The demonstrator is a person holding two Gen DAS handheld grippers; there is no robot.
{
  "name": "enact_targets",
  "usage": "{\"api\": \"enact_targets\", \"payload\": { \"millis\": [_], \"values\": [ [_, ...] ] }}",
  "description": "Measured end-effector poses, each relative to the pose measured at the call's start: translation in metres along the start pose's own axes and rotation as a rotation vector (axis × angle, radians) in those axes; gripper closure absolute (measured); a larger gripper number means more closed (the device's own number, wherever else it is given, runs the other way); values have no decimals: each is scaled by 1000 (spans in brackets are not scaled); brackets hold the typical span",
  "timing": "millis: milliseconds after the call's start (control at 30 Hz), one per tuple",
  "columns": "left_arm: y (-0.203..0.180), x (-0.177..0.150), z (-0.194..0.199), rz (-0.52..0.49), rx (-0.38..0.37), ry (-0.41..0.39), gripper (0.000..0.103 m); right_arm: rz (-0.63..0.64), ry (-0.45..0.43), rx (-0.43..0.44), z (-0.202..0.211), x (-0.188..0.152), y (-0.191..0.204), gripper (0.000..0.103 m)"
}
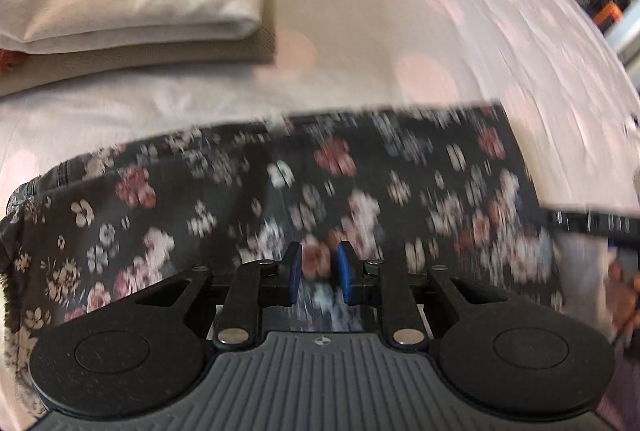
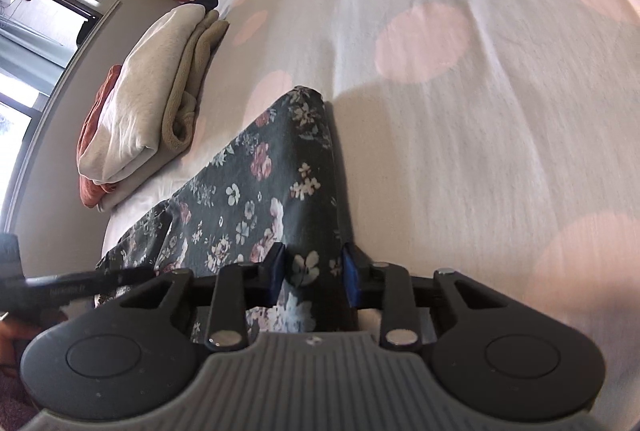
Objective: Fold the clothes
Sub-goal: 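Grasp the fold edge with the right gripper while the left gripper holds the stacked ends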
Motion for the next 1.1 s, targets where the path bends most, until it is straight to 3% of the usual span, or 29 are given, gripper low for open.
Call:
{"api": "enact_targets", "payload": {
  "millis": [233,367,500,833,1100],
  "values": [
    [-1,-16,-24,-30,27,91,86,-166,-7,76,10,0,-4,91],
    [-5,-16,-14,-53,35,89,86,-199,-26,116,23,2,8,92],
    [-6,-21,13,-19,-57,52,87,-164,-37,113,33,4,22,92],
    [-18,-40,-17,-40,50,191,89,-149,-43,122,37,3,44,93],
    [-9,-37,-10,21,41,150,89,-103,-27,93,38,4,71,93]
  ]
}}
Point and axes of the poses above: each gripper's, at about its wrist camera, not at the fingertips, and z roughly against the way its jaws point, y to its left, x to its top, the point moved 4 cm from there along -z, roughly the way its jaws point
